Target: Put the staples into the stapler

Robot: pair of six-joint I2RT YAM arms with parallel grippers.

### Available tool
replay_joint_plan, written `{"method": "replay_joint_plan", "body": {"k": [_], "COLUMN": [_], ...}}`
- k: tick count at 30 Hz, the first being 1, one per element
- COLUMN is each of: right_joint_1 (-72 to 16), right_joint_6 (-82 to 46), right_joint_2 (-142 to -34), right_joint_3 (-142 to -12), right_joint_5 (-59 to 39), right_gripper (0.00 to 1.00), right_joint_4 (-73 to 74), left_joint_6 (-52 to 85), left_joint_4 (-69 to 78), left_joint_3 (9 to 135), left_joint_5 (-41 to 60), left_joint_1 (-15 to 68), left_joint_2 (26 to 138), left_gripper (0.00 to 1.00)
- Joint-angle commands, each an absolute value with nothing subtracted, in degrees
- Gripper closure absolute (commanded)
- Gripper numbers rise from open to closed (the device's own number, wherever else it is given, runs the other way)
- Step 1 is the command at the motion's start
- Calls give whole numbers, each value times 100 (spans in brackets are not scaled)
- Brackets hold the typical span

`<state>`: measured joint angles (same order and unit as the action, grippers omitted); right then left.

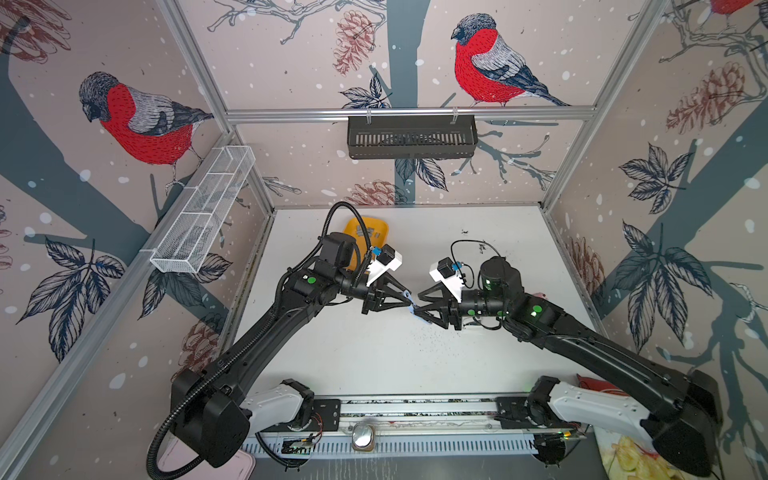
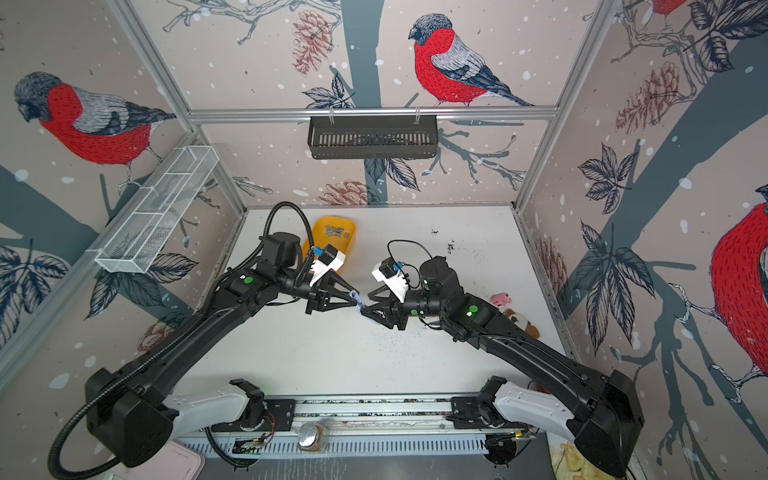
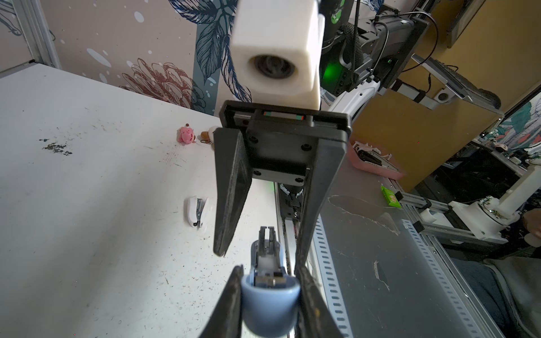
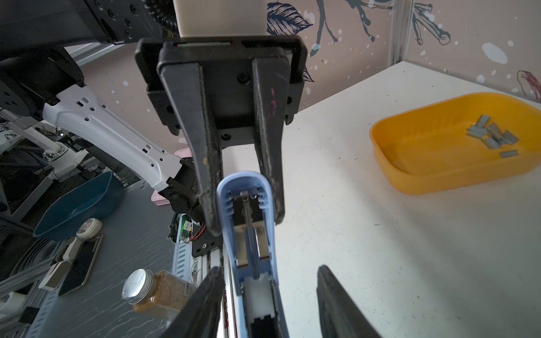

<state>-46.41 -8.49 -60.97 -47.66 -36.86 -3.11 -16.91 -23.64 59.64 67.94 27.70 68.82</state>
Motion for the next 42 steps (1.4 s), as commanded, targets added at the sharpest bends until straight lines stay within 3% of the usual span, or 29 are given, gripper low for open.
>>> {"method": "replay_joint_plan", "body": {"k": [1,5,13,17,19,26,34,42], "right_joint_1": [-4708,-4817,-4983,-5001,-5017,-5080,-5461,-6044], "right_joint_6": [-699,-686,-785,-923,-1058,-1321,-1656,-2305], "right_joint_2": [-6184,-6329,-6359,-6314,-6303,-6497,-7735,-9219], "right_joint_3": [-4855,-4918,-4856,-4736,-4630,-4284,-4560,-5130], "right_joint_5": [-3754,-3745,-3369,-3016,-2735,-1150,74,721], "right_gripper": [50,55,83,89,89,89,89,89], "right_joint_4": [-378,-357,-195,-151,-98,-18,87,352], "left_joint_6": [-1833,-1811,-1774,-1602,-1261,-332,281,120], "left_joint_4": [-2378,-2359,-2304,-2220,-2132,-1598,-1316,-1154], "left_joint_3": [5955,5944,5915,5872,5828,4796,4035,3972], "left_joint_5": [7021,7013,6961,6722,6404,4559,2660,2354], "left_joint_1": [2757,2754,2759,2757,2752,2758,2760,2753], "left_joint_2": [6864,6912,6929,6902,6852,5770,4163,3733], "left_gripper": [80,79,73,38,1,1,1,1]}}
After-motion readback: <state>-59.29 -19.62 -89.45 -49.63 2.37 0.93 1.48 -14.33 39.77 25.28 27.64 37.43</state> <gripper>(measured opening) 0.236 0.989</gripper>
